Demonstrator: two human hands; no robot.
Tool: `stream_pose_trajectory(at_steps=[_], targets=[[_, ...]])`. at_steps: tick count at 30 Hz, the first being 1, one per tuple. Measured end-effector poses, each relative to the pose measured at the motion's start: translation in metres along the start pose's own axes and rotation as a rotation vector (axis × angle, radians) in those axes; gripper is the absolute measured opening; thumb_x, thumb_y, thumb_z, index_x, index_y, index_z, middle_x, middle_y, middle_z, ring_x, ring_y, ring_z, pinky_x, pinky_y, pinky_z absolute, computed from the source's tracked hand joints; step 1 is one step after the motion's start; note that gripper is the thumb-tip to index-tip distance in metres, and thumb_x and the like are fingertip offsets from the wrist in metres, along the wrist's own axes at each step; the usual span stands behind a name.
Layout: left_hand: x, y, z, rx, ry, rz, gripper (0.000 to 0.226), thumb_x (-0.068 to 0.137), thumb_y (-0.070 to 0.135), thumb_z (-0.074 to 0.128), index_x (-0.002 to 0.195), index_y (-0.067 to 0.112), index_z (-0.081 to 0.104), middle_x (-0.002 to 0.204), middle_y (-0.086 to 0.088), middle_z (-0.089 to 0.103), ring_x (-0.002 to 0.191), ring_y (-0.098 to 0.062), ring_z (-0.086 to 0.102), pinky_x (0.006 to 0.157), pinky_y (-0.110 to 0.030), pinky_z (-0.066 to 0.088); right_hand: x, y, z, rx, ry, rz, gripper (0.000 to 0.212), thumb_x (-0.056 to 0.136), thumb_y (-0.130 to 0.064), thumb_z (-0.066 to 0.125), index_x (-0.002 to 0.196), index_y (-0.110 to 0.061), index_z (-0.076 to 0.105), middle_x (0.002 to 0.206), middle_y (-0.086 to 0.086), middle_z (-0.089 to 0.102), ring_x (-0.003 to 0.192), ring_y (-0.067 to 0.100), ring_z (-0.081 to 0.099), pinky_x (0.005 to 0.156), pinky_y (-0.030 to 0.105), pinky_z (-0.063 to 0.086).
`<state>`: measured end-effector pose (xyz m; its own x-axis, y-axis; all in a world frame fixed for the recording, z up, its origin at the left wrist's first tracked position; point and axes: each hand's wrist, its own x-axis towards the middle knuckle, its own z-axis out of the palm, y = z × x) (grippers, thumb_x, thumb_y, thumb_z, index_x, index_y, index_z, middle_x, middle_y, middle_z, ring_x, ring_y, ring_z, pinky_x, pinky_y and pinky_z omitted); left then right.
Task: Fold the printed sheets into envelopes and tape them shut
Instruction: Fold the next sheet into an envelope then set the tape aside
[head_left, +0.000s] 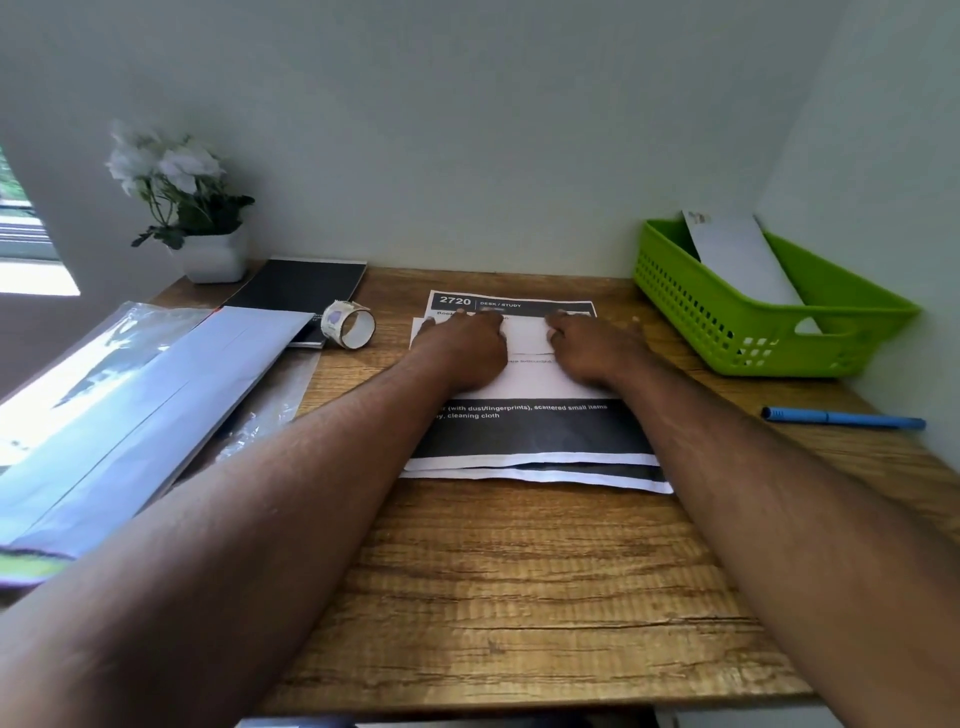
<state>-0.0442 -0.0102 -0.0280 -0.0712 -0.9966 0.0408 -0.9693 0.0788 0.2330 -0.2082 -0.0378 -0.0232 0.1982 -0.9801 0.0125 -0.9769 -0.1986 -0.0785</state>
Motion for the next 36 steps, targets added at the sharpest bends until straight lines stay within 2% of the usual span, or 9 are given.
stream_pose_trajectory(at_steps=[5,10,12,15,26,29,32,34,36], targets=[[-0.009,0.001,-0.008,0.034,0.001,-0.09,0.046,0.096,0.026,0.028,0.139,0.022,0.042,0.149,-0.006,0.042,0.135,-0.028,0.039,0.112,-0.062,0.017,-0.004,0.019,-0.006,-0.034,0.038,-0.025,0.044,0.103,-0.022,0.025,0.143,-0.01,0.039,0.15,0.014,0.036,0.136,0.031,0.036,0.112,0.038,0.027],[-0.002,0.004,-0.004,0.153,0.016,0.107,0.054,0.094,0.017,0.029,0.148,0.017,0.031,0.157,-0.002,0.029,0.143,-0.024,0.029,0.116,-0.059,0.001,-0.003,0.017,-0.008,-0.27,0.123,-0.011,0.044,0.098,-0.031,0.027,0.138,-0.025,0.044,0.15,0.004,0.038,0.139,0.03,0.03,0.11,0.061,0.022],[0.001,0.008,-0.003,0.111,0.017,0.187,0.054,0.094,0.013,0.032,0.147,0.019,0.036,0.155,-0.002,0.034,0.141,-0.023,0.034,0.119,-0.047,0.016,-0.001,0.016,-0.007,-0.254,0.169,-0.101,0.045,0.1,-0.034,0.029,0.143,-0.024,0.039,0.151,0.007,0.036,0.141,0.03,0.028,0.112,0.059,0.021],[0.003,0.011,-0.005,0.021,-0.006,0.167,0.049,0.091,0.009,0.035,0.137,0.017,0.05,0.143,-0.008,0.05,0.128,-0.029,0.049,0.107,-0.04,0.038,0.008,0.013,0.002,0.033,0.042,-0.218,0.046,0.103,-0.036,0.029,0.147,-0.025,0.033,0.156,-0.002,0.029,0.144,0.021,0.024,0.117,0.05,0.015],[-0.017,-0.003,-0.023,0.1,0.113,-0.067,0.032,0.089,0.015,0.042,0.116,0.01,0.059,0.122,-0.012,0.061,0.106,-0.032,0.059,0.082,-0.037,0.046,0.007,0.014,-0.001,0.133,0.002,-0.149,0.044,0.102,-0.038,0.03,0.145,-0.034,0.033,0.156,-0.017,0.023,0.145,0.013,0.021,0.118,0.052,0.006],[-0.023,0.004,-0.022,0.222,0.169,-0.104,0.035,0.092,0.015,0.042,0.123,0.012,0.058,0.125,-0.009,0.061,0.111,-0.03,0.059,0.083,-0.035,0.045,0.009,0.014,-0.001,0.072,0.033,-0.178,0.042,0.102,-0.034,0.031,0.141,-0.028,0.043,0.153,-0.01,0.034,0.141,0.017,0.032,0.117,0.046,0.018],[-0.025,0.009,-0.02,0.351,0.203,-0.072,0.033,0.093,0.015,0.043,0.121,0.013,0.061,0.124,-0.007,0.062,0.112,-0.027,0.06,0.083,-0.033,0.043,0.006,0.014,-0.005,-0.048,0.267,-0.227,0.031,0.096,-0.029,0.04,0.108,-0.018,0.066,0.121,0.005,0.065,0.109,0.026,0.058,0.092,0.037,0.044],[-0.025,0.009,-0.019,0.388,0.227,-0.053,0.033,0.092,0.015,0.044,0.12,0.014,0.061,0.123,-0.006,0.063,0.113,-0.027,0.06,0.088,-0.034,0.044,0.004,0.016,-0.01,-0.064,0.334,-0.221,0.025,0.092,-0.031,0.048,0.103,-0.021,0.068,0.111,0.002,0.069,0.103,0.025,0.06,0.088,0.036,0.045],[-0.024,0.008,-0.018,0.383,0.245,-0.035,0.033,0.091,0.015,0.045,0.119,0.015,0.061,0.123,-0.007,0.063,0.113,-0.028,0.059,0.091,-0.035,0.043,0.004,0.017,-0.014,0.018,0.258,-0.207,0.025,0.09,-0.03,0.055,0.112,-0.024,0.066,0.117,0.001,0.067,0.109,0.023,0.058,0.094,0.038,0.042]])
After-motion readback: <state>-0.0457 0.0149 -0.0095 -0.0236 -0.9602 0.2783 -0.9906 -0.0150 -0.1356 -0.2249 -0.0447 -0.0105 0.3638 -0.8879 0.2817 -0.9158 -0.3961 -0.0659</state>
